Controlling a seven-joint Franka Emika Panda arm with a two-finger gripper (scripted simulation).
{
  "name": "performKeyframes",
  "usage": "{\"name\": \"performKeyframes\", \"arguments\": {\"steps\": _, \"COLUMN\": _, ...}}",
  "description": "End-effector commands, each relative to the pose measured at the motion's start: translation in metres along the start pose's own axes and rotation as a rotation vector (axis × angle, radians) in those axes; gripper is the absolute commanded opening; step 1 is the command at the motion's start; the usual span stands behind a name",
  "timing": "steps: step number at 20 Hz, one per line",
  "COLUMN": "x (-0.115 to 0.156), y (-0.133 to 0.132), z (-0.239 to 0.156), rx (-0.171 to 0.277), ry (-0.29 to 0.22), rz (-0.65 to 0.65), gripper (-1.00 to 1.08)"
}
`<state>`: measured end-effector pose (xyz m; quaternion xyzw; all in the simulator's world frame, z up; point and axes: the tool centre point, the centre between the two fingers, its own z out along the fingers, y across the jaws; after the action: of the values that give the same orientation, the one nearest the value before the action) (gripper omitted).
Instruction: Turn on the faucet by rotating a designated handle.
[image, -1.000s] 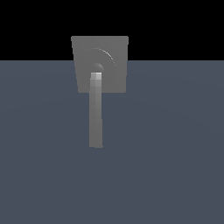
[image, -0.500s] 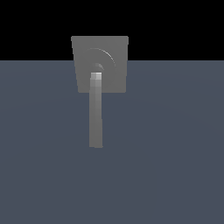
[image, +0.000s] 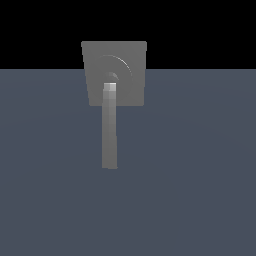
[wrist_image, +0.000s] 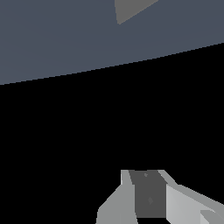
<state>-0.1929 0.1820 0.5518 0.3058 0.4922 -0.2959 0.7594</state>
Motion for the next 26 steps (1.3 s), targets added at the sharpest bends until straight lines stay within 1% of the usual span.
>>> {"name": "performKeyframes", "arguments": {"steps": 1, "x": 0.011, "y": 0.013, "z": -0.013, "rx": -0.061, "ry": -0.078, "rz": -0.141, "gripper": -1.00}}
{"name": "performKeyframes", "arguments": {"steps": 4, "x": 0.028, "y": 0.028, "z": -0.027, "rx": -0.124, "ry": -0.169, "rz": -0.317, "gripper": -1.00}}
{"name": "performKeyframes", "arguments": {"steps": 8, "x": 0.059, "y": 0.045, "z": -0.046, "rx": -0.199, "ry": -0.292, "rz": -0.561, "gripper": -1.00}}
{"name": "performKeyframes", "arguments": {"steps": 15, "x": 0.131, "y": 0.062, "z": -0.072, "rx": -0.304, "ry": -0.505, "rz": -1.007, "gripper": -1.00}}
{"name": "performKeyframes", "arguments": {"steps": 21, "x": 0.206, "y": 0.061, "z": -0.086, "rx": -0.375, "ry": -0.684, "rz": -1.406, "gripper": -1.00}}
{"name": "performKeyframes", "arguments": {"steps": 26, "x": 0.274, "y": 0.046, "z": -0.090, "rx": -0.428, "ry": -0.832, "rz": -1.747, "gripper": -1.00}}
